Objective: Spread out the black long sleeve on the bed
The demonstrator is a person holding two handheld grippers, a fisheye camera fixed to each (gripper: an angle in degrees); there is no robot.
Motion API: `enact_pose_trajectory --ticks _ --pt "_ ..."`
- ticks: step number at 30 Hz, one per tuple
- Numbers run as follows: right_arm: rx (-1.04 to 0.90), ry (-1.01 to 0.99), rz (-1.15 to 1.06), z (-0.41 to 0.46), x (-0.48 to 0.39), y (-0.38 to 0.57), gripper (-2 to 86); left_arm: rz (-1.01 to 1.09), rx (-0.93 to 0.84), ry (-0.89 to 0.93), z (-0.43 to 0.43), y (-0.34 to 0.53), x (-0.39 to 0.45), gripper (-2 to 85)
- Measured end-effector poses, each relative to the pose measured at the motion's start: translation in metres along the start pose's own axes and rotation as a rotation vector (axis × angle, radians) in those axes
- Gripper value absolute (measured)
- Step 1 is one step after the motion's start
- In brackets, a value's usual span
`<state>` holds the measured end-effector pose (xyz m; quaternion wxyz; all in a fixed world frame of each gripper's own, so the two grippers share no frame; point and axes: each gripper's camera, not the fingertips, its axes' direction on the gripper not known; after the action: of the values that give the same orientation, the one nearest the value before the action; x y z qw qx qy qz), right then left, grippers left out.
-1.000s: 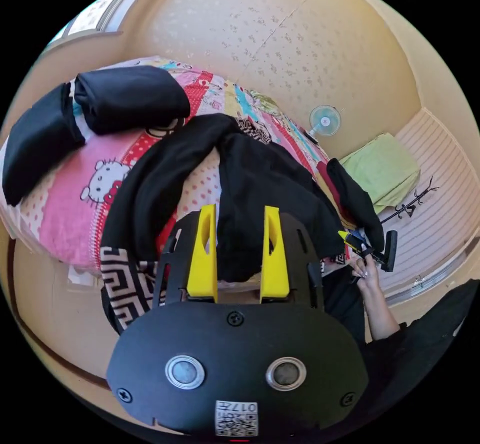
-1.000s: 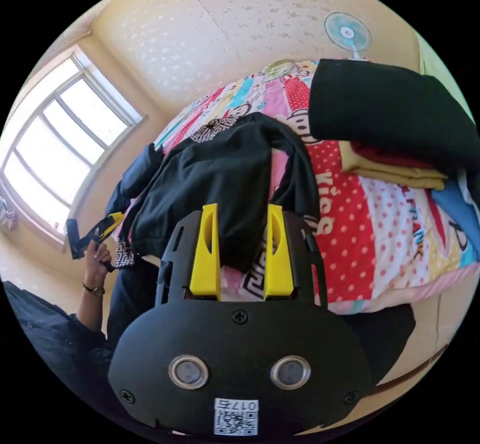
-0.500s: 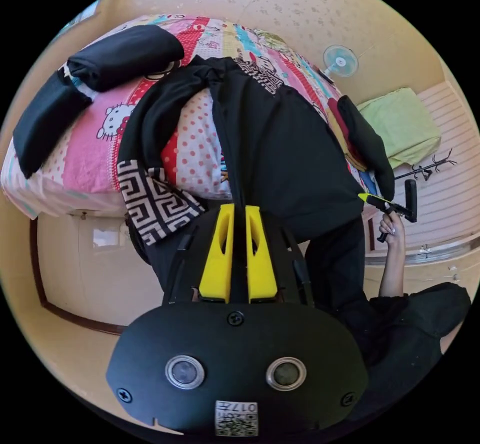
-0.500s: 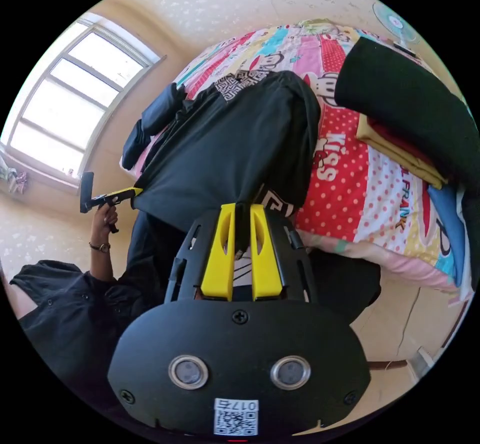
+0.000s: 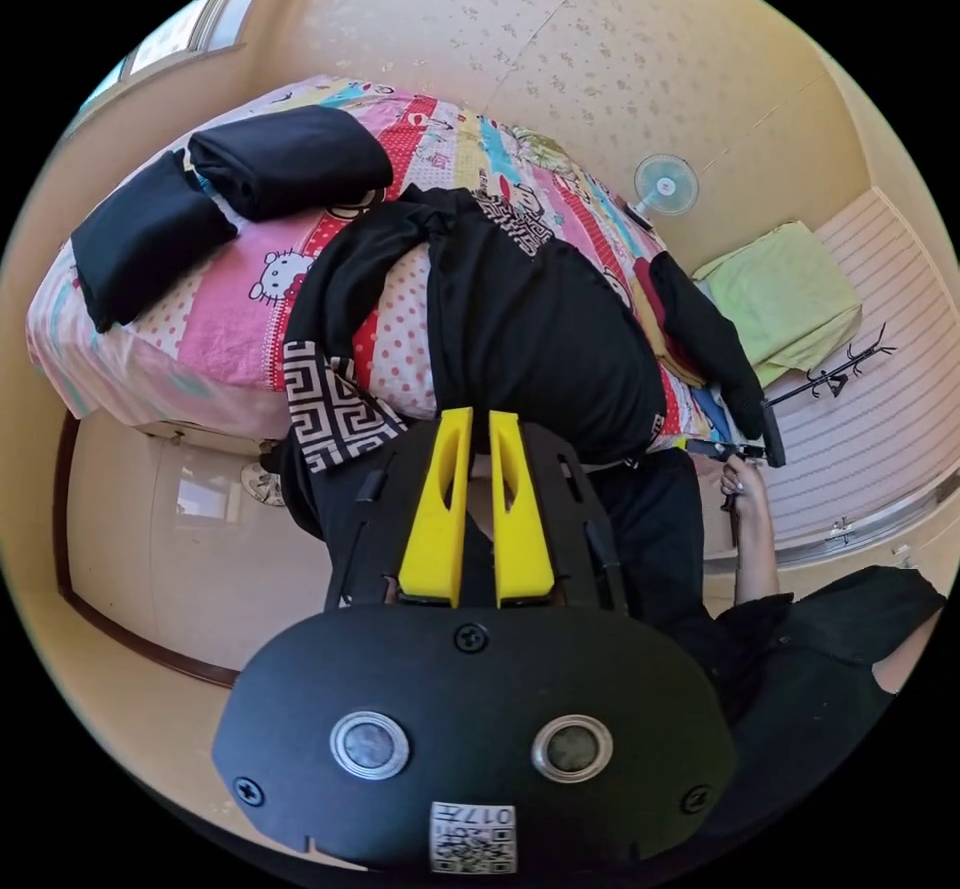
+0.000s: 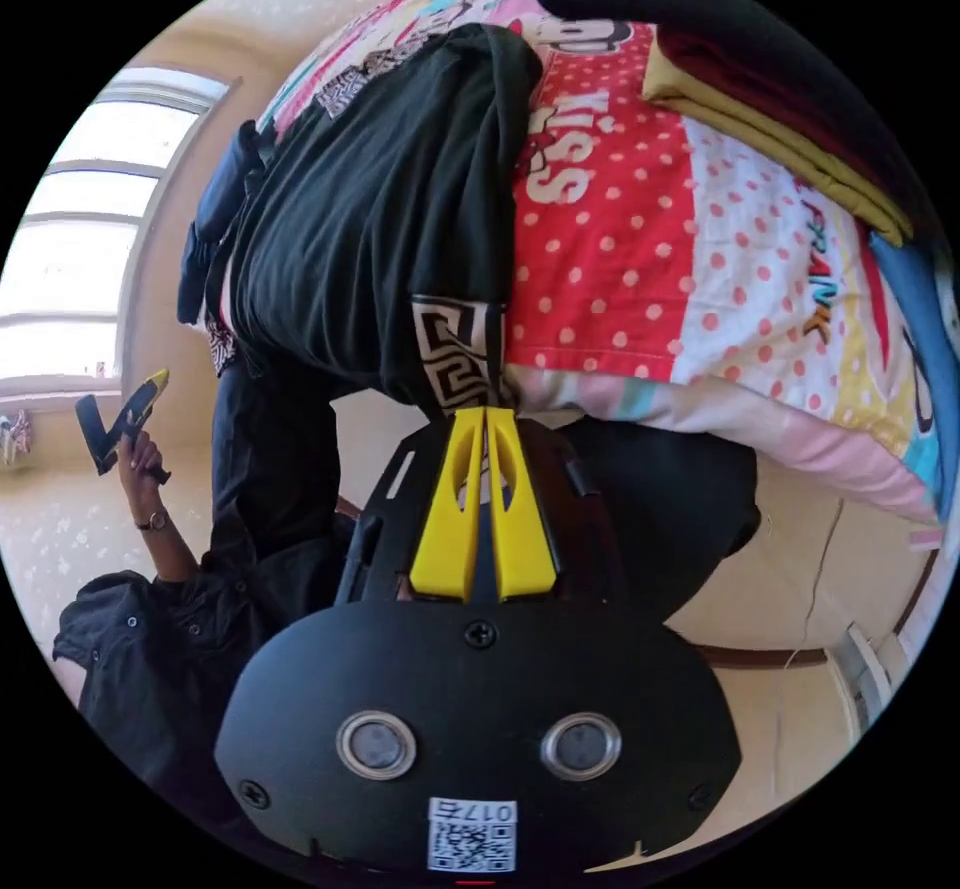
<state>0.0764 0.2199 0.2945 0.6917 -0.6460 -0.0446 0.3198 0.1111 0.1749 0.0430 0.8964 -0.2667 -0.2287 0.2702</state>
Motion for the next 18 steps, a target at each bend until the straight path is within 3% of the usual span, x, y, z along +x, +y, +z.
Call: enact_pose_trajectory --ticks 3,5,7,11,15,17,18 --pt "0.209 0.078 0.042 -0.099 0.017 0.029 1.6 -0.001 0.039 0.02 -0.013 0.007 0.011 2.2" --pt "0.262 0.02 0.002 -0.123 0.028 0.037 2.2 0.005 0.055 0.054 -0.012 0.01 0.021 2.7" --pt "0.199 -0.077 -0.027 -0.102 0.033 0.033 4.3 0.011 0.061 0.085 -0.007 0.01 0.031 4.6" --pt "0.103 -0.005 -0.026 -0.019 0.016 0.033 9.6 0.05 -0.004 0.151 0.011 0.002 0.066 8.6" --pt "-0.113 -0.149 -0.012 0.056 0.012 0.036 6.1 0.1 -0.067 0.117 0.013 -0.005 0.094 8.7" --pt "-0.14 -0.118 -0.016 0.04 0.014 0.05 3.6 0.103 -0.062 0.088 -0.002 -0.005 0.1 8.6" --pt "-0.064 0.007 0.02 0.006 0.018 0.066 2.6 0.1 -0.054 0.083 -0.006 -0.004 0.1 8.5"
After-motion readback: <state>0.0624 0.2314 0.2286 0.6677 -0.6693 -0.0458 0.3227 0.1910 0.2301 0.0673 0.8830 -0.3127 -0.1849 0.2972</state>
